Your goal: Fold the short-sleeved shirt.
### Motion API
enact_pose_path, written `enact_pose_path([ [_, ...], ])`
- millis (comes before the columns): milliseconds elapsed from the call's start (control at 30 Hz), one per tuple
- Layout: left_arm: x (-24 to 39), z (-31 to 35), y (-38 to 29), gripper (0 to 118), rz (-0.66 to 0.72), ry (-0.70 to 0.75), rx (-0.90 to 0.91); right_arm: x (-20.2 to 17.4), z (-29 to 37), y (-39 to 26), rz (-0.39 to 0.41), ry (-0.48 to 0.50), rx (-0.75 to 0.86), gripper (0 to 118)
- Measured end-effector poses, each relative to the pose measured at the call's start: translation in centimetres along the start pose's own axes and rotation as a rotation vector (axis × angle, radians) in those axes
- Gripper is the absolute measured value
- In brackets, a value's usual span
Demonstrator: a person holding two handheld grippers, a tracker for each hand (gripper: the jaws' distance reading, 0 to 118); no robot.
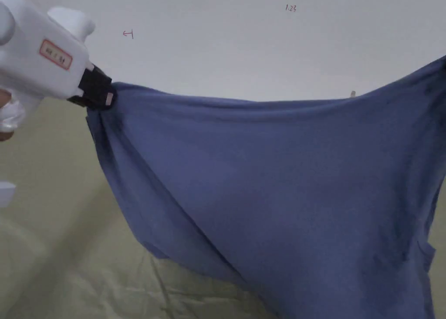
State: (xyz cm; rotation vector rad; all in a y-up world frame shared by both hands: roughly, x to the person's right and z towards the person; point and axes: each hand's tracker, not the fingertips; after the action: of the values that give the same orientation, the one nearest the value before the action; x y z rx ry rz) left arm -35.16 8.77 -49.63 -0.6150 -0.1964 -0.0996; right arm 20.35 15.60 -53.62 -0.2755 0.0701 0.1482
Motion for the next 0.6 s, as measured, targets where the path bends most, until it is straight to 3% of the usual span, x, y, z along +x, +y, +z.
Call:
enact_pose_path([
  [133, -0.3, -1.3, 6.4, 5, 0.023, 0.046, 0.106, 2.2, -1.3, 5.1, -0.046, -0.064, 0.047, 0],
  [367, -1.7, -2.7, 15.4, 5, 0.055, 0.097, 0.247, 2.2, -2.1, 11.5, 0.063, -0.166, 0.186, 0],
  [600, -2.3, -2.8, 18.9, 5, 0.038, 0.168, 0.302, 1.7, -1.9, 14.4, 0.06, -0.156, 0.24, 0],
])
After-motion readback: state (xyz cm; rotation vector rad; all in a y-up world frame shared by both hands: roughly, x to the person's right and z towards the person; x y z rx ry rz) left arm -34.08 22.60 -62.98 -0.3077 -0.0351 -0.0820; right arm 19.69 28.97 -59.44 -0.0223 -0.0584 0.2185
